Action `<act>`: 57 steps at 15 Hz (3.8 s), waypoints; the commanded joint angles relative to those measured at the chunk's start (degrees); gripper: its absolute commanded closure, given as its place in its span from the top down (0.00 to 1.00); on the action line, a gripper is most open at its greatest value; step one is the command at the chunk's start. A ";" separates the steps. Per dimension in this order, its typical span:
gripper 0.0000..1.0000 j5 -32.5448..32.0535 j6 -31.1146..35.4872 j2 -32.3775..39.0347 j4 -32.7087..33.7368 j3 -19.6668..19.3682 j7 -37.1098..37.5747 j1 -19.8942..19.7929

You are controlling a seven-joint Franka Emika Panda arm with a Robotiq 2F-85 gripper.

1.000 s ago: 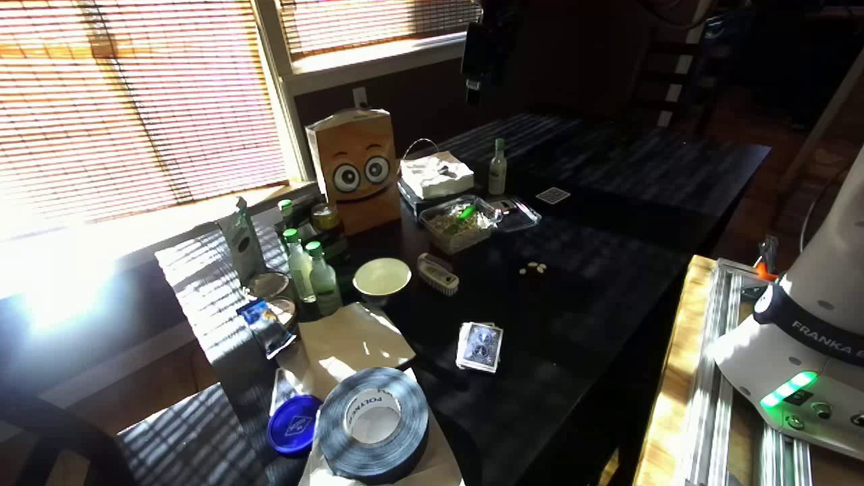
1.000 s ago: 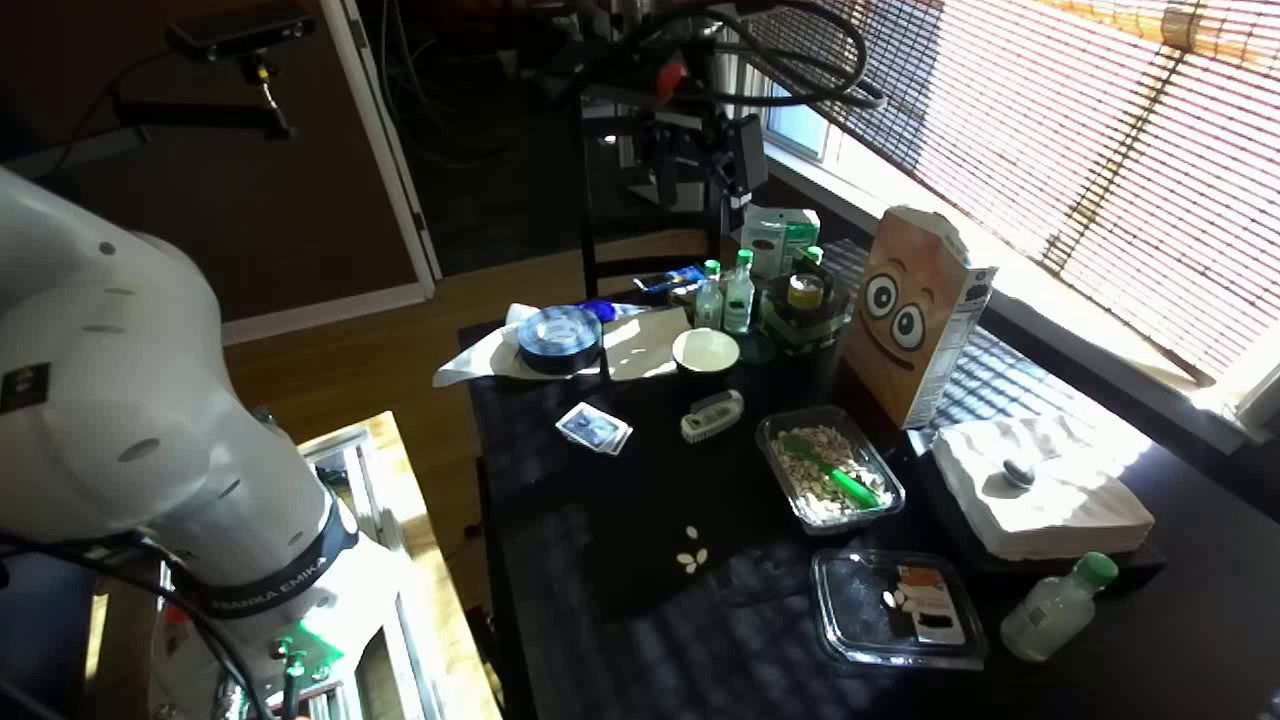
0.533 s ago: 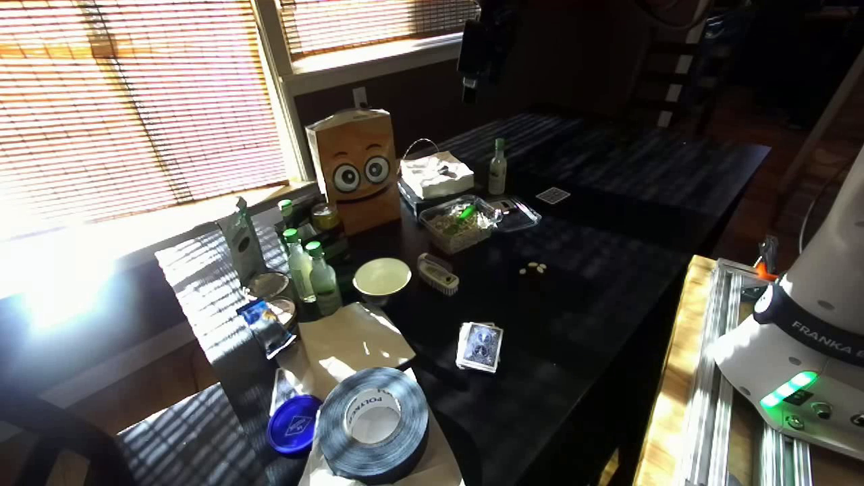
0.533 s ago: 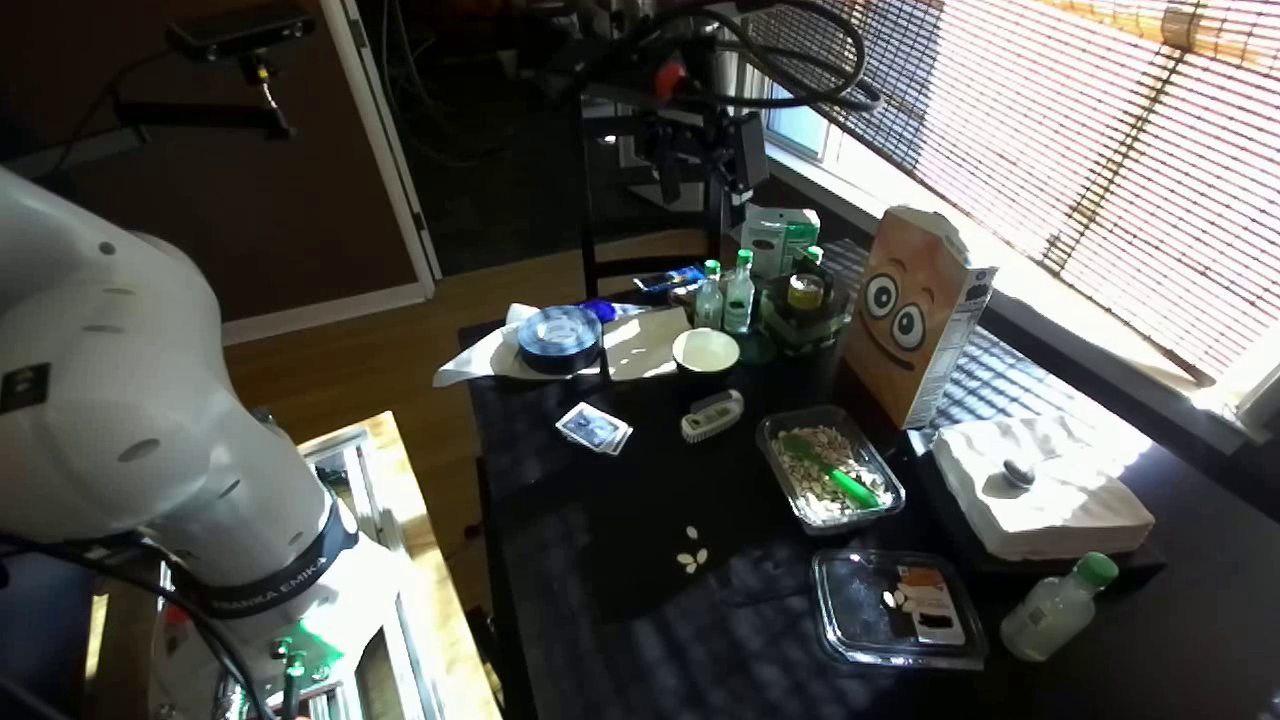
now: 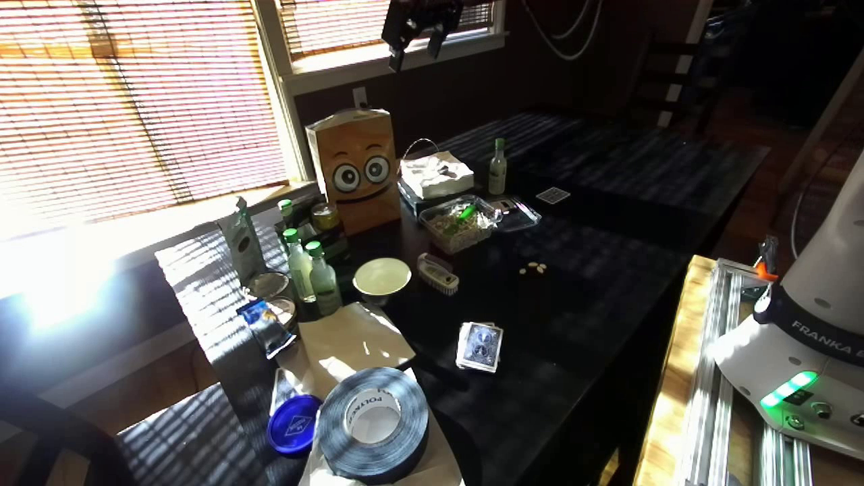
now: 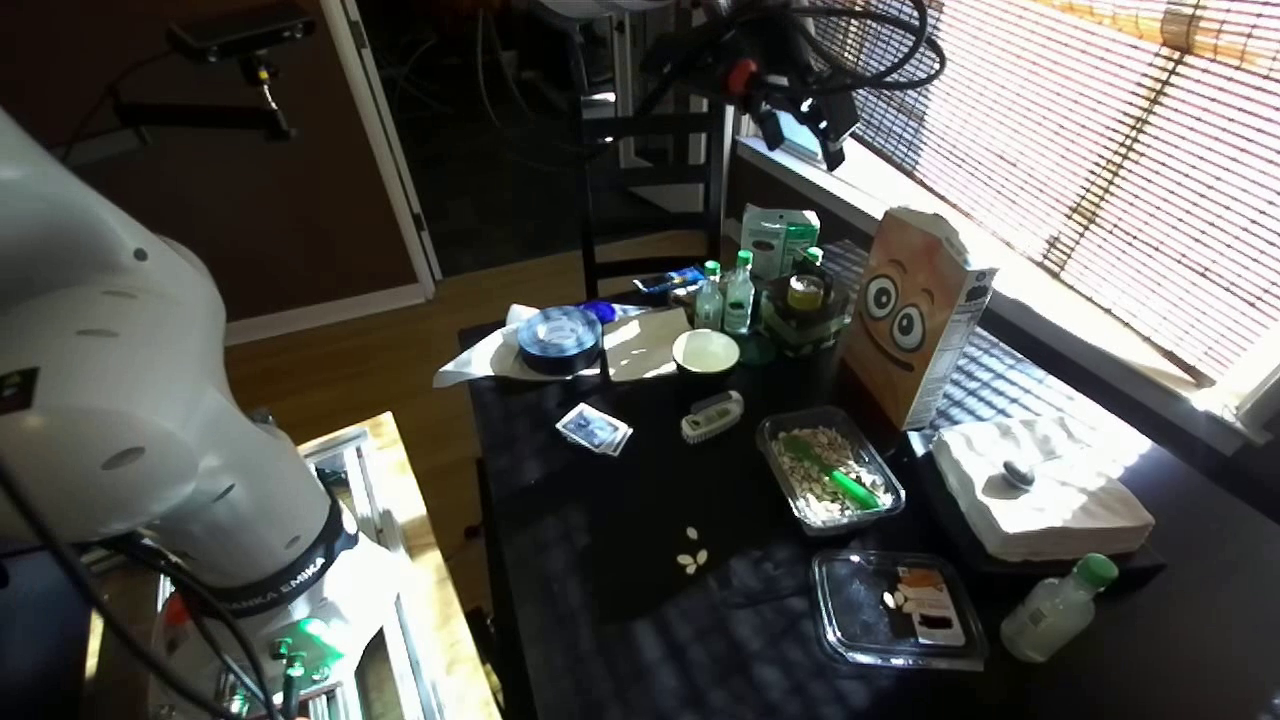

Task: Close the box completely and then move it backwards

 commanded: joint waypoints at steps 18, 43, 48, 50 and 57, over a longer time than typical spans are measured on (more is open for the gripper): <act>1.00 -6.73 -8.97 34.17 37.60 -9.73 19.83 6.80; 1.00 1.36 -48.37 65.20 86.82 -11.62 20.48 4.82; 1.00 3.29 -49.83 69.06 90.88 -10.23 22.28 4.09; 1.00 3.33 -49.96 70.03 92.31 -10.33 23.16 3.93; 1.00 2.55 -52.69 72.34 94.89 -10.92 24.87 4.52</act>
